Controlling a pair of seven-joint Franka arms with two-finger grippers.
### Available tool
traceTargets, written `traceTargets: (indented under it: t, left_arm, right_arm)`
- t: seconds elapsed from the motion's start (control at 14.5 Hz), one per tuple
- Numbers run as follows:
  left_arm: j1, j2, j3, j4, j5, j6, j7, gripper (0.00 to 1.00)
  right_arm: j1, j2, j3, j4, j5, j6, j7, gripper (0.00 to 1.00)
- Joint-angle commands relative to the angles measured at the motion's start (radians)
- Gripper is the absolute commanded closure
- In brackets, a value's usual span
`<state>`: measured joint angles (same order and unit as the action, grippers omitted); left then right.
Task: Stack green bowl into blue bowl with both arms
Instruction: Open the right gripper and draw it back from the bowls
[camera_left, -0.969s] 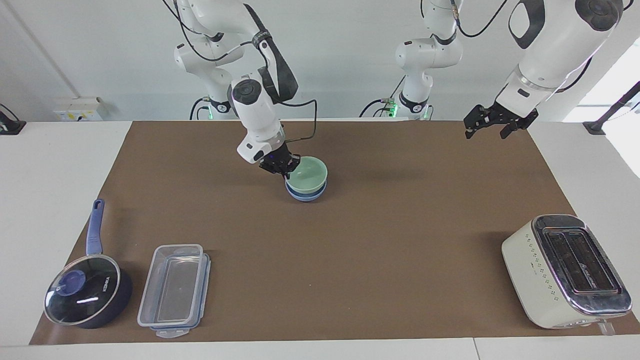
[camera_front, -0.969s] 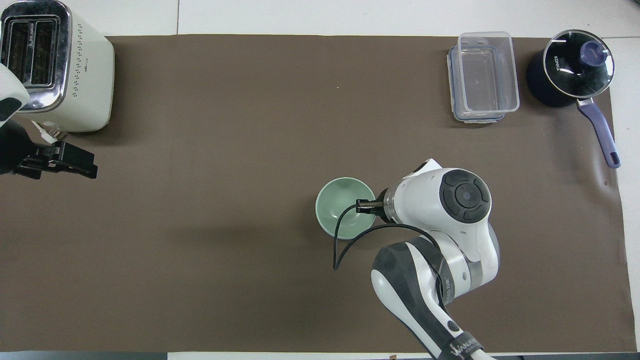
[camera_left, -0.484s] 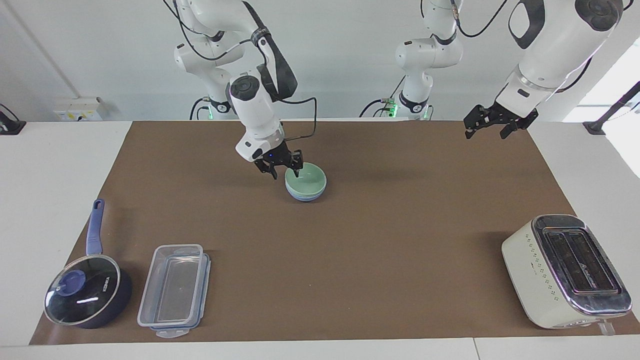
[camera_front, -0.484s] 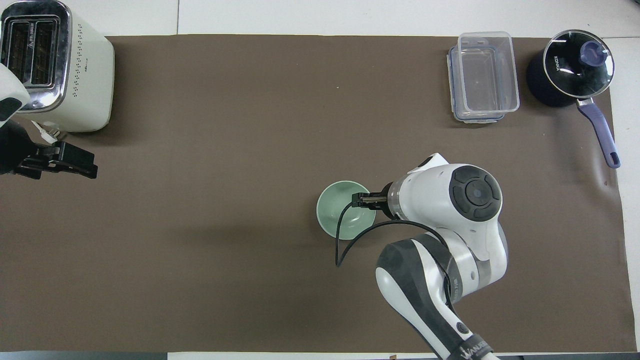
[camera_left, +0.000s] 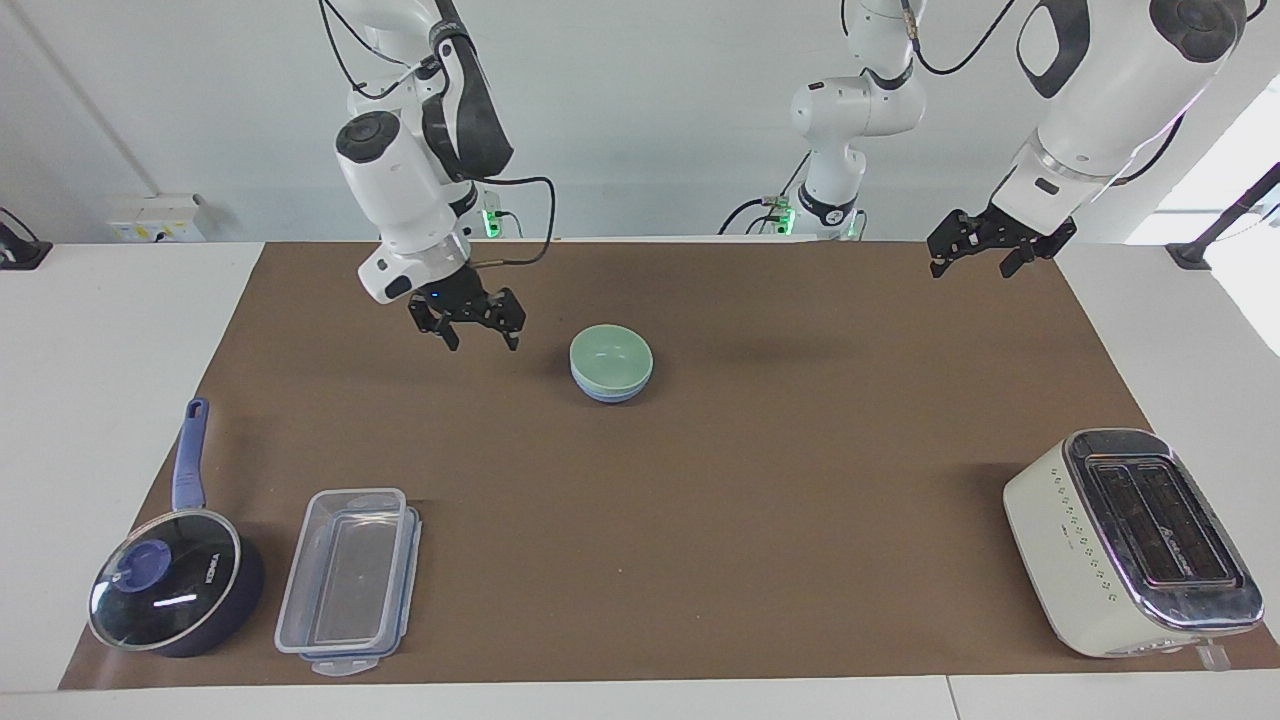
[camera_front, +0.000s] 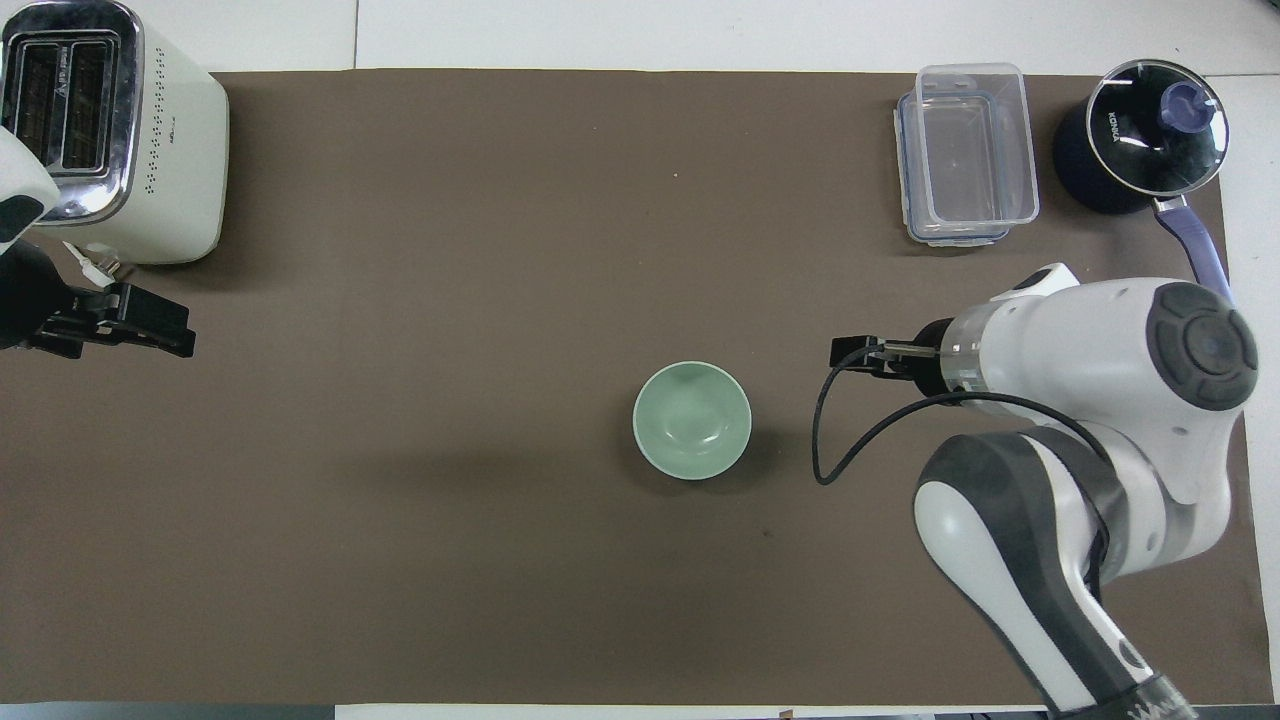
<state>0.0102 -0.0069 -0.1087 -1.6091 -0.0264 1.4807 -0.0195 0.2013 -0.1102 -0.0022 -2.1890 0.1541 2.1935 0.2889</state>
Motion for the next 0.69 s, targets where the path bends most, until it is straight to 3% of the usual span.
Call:
traceTargets:
  t: [0.0,0.35,0.62]
  left_arm:
    - [0.001,-0.001,-0.005,-0.002,0.014,-0.003,-0.011,0.00]
    - [0.001,-0.001,-0.003,-0.002,0.014,-0.003,-0.011,0.00]
    - [0.001,-0.001,-0.003,-0.002,0.014,-0.003,-0.011,0.00]
  right_arm:
    - [-0.060,-0.005,0.010,0.037,-0.085,-0.055,-0.011,0.00]
    - [-0.135,0.004,0.011,0.161,-0.128,-0.171,-0.019,0.00]
    - [-0.172,0.029,0.010,0.303,-0.134,-0.314,-0.169,0.00]
